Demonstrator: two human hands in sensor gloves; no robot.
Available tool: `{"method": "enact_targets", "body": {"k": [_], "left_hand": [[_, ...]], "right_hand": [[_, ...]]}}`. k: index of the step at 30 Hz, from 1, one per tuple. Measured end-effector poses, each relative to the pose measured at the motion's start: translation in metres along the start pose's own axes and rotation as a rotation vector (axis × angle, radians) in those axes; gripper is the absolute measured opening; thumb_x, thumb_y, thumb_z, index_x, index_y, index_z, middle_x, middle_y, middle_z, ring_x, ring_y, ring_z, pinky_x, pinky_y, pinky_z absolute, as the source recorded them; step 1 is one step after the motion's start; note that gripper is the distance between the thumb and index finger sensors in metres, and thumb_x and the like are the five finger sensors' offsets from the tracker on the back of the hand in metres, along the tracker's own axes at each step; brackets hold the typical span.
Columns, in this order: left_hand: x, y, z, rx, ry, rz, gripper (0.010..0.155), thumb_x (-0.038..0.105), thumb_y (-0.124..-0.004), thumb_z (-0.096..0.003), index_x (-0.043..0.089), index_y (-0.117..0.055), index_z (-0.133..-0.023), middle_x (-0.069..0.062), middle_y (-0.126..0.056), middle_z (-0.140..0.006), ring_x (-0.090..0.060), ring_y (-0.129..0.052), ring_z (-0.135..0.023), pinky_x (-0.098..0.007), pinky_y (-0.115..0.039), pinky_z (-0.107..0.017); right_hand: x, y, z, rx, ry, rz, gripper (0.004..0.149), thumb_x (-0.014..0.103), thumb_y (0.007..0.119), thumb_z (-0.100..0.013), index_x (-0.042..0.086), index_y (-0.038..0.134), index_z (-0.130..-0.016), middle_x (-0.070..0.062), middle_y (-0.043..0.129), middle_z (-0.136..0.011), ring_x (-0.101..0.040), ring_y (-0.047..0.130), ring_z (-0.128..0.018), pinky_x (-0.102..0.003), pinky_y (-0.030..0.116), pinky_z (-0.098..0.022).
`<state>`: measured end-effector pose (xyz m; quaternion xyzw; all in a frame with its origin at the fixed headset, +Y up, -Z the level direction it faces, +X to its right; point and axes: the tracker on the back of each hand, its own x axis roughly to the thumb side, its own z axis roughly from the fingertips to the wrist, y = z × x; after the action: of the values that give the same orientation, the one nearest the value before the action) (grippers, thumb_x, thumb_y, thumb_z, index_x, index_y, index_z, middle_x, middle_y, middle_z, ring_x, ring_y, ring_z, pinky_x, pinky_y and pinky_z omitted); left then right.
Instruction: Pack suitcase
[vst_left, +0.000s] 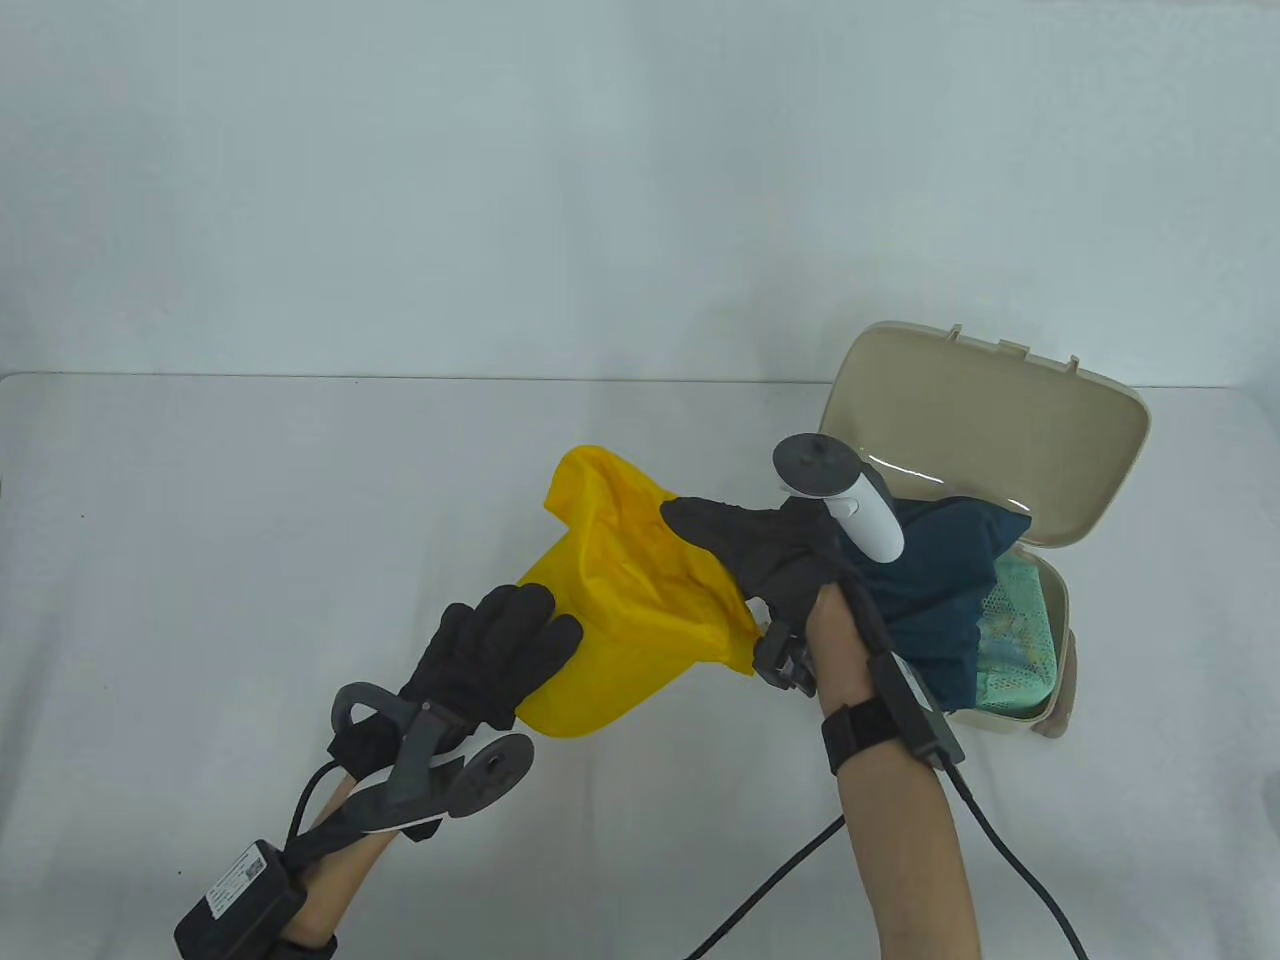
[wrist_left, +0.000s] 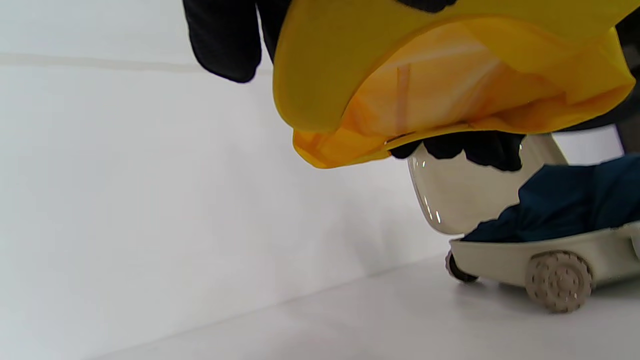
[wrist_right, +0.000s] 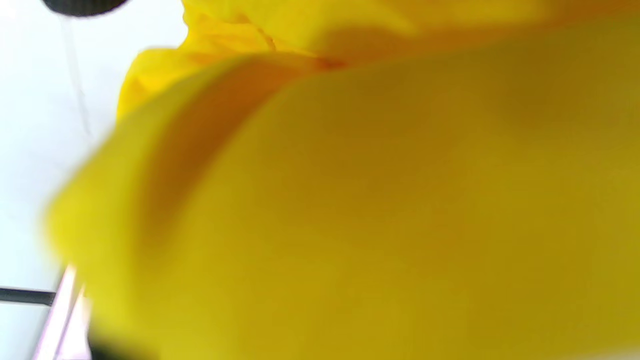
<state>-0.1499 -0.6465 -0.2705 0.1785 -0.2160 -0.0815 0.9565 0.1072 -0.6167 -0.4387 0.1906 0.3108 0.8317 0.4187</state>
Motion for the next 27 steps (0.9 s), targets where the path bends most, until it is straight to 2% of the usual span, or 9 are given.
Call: {"method": "enact_targets", "body": {"k": [5,7,9,11,16,18,20,23,27], "left_hand": [[0.004,-0.011,-0.003,-0.046,0.013,-0.082,0.061,0.031,-0.053,-0.0543,0.044,-0.025,-0.107,0.001,-0.041,-0.12,-0.027,-0.062,-0.111,-0.048,-0.061,-0.079],[0.005,-0.013,-0.003,-0.07,0.01,-0.089,0.061,0.03,-0.054,-0.0542,0.044,-0.026,-0.107,0.001,-0.041,-0.12,-0.027,-0.062,-0.111,-0.049,-0.061,-0.079],[0.006,-0.015,-0.002,-0.09,0.006,-0.112,0.06,0.031,-0.054,-0.0543,0.044,-0.027,-0.107,0.001,-0.042,-0.12,-0.027,-0.062,-0.111,-0.049,-0.061,-0.079],[0.004,-0.017,0.0,-0.092,0.016,-0.12,0.061,0.035,-0.054,-0.054,0.044,-0.024,-0.107,0.002,-0.043,-0.12,-0.026,-0.063,-0.111,-0.048,-0.061,-0.079],[-0.013,-0.012,-0.002,-0.196,0.047,0.017,0.09,0.061,-0.067,-0.0405,0.039,-0.015,-0.11,-0.001,-0.036,-0.123,-0.031,-0.056,-0.114,-0.054,-0.057,-0.08],[-0.026,-0.008,0.0,-0.283,0.055,0.12,0.098,0.07,-0.063,-0.0374,0.036,-0.009,-0.111,-0.006,-0.028,-0.125,-0.036,-0.049,-0.116,-0.057,-0.054,-0.08],[-0.039,-0.007,0.003,-0.244,0.113,0.248,0.098,0.072,-0.058,-0.0388,0.031,-0.01,-0.113,-0.009,-0.031,-0.125,-0.038,-0.051,-0.115,-0.058,-0.055,-0.079],[-0.061,-0.013,0.004,-0.183,0.316,0.586,0.095,0.067,-0.059,-0.0443,0.018,-0.017,-0.114,-0.014,-0.041,-0.121,-0.041,-0.061,-0.109,-0.055,-0.062,-0.075],[-0.077,-0.043,0.009,-0.292,0.473,1.19,0.093,0.06,-0.064,-0.0481,0.006,-0.026,-0.113,-0.022,-0.054,-0.113,-0.042,-0.077,-0.097,-0.051,-0.071,-0.069]], "right_hand": [[0.022,0.026,-0.004,0.038,0.077,0.269,0.103,0.072,0.065,-0.046,0.007,0.023,-0.115,-0.014,0.074,-0.102,-0.036,0.093,-0.078,-0.056,0.078,-0.059],[0.028,0.038,-0.009,0.033,0.087,0.32,0.098,0.063,0.07,-0.049,0.005,0.026,-0.114,-0.012,0.078,-0.098,-0.03,0.096,-0.074,-0.053,0.08,-0.058],[0.032,0.044,-0.01,-0.042,0.101,0.315,0.087,0.052,0.075,-0.05,0.004,0.037,-0.111,-0.006,0.086,-0.087,-0.021,0.1,-0.064,-0.047,0.084,-0.054],[0.035,0.047,-0.012,-0.046,0.084,0.291,0.079,0.046,0.077,-0.05,0.004,0.044,-0.109,-0.002,0.09,-0.08,-0.015,0.102,-0.056,-0.043,0.087,-0.051],[0.041,0.041,-0.002,-0.205,0.075,0.243,0.073,0.042,0.078,-0.05,0.006,0.049,-0.107,0.001,0.092,-0.075,-0.012,0.103,-0.051,-0.039,0.088,-0.048],[0.041,0.039,0.005,-0.272,0.074,0.236,0.073,0.042,0.077,-0.051,0.007,0.047,-0.107,0.001,0.091,-0.076,-0.012,0.103,-0.052,-0.039,0.088,-0.049],[0.038,0.039,0.01,-0.312,0.077,0.244,0.074,0.043,0.076,-0.051,0.007,0.046,-0.107,0.001,0.091,-0.077,-0.012,0.103,-0.053,-0.039,0.088,-0.049],[0.033,0.044,0.016,-0.331,0.046,0.183,0.074,0.044,0.076,-0.051,0.007,0.045,-0.108,0.002,0.09,-0.078,-0.012,0.102,-0.055,-0.039,0.087,-0.05],[0.032,0.055,0.021,-0.363,0.0,0.133,0.075,0.044,0.075,-0.052,0.009,0.041,-0.109,0.002,0.089,-0.08,-0.011,0.102,-0.056,-0.039,0.087,-0.052]]}}
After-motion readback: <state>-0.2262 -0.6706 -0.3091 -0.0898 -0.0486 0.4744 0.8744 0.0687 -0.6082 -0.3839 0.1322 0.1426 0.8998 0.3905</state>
